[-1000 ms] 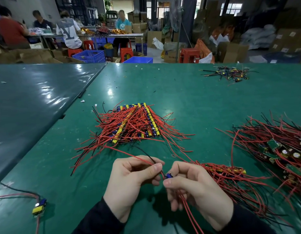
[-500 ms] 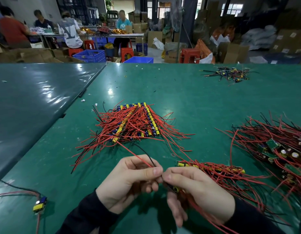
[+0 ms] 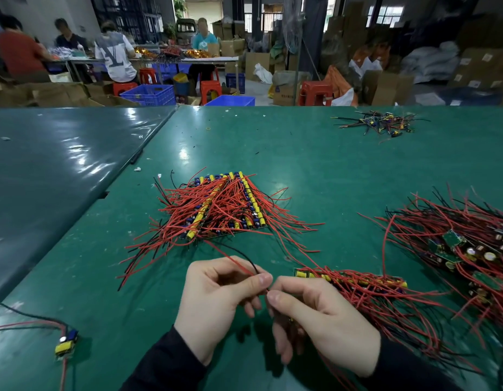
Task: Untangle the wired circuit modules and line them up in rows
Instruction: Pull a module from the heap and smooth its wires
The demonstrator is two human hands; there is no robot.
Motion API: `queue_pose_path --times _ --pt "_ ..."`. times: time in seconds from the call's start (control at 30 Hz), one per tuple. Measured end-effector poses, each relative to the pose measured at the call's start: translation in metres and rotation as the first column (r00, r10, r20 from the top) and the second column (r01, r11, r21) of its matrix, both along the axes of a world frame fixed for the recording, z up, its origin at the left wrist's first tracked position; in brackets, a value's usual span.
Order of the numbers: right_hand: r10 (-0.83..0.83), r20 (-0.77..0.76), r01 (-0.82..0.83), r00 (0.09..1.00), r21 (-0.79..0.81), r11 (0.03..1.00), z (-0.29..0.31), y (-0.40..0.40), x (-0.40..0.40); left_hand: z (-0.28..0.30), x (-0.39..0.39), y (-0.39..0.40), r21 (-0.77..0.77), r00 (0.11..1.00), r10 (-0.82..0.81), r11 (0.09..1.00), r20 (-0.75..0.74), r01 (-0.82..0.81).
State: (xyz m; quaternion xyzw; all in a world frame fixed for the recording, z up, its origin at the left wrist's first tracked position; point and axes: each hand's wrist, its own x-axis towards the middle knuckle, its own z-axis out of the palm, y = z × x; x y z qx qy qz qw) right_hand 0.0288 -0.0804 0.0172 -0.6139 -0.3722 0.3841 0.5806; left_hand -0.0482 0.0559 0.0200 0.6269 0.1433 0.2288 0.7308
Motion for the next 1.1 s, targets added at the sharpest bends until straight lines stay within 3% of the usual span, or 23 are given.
queue_pose_path --times 0.23,0.47,0.8,1.1 --pt "-0.016 -0.068 0.015 0.998 -0.004 1.000 0.003 0.003 -0.002 0.005 -0.001 0.013 -0.161 0.996 -0.053 0.986 -0.065 0.042" --pt "-0.069 0.031 0.070 0.997 -0.049 0.996 0.005 -0.001 0.001 0.005 -0.002 0.012 -0.262 0.992 -0.123 0.959 -0.042 0.107" --pt "-0.072 0.208 0.090 0.975 -0.079 0.993 0.001 -0.001 -0.004 -0.003 0.001 0.009 -0.005 0.996 0.006 1.000 -0.092 -0.007" --pt "-0.039 0.291 0.077 0.956 -0.118 0.990 0.004 -0.002 -0.008 -0.001 0.001 0.019 0.068 0.994 0.103 0.993 -0.025 -0.101"
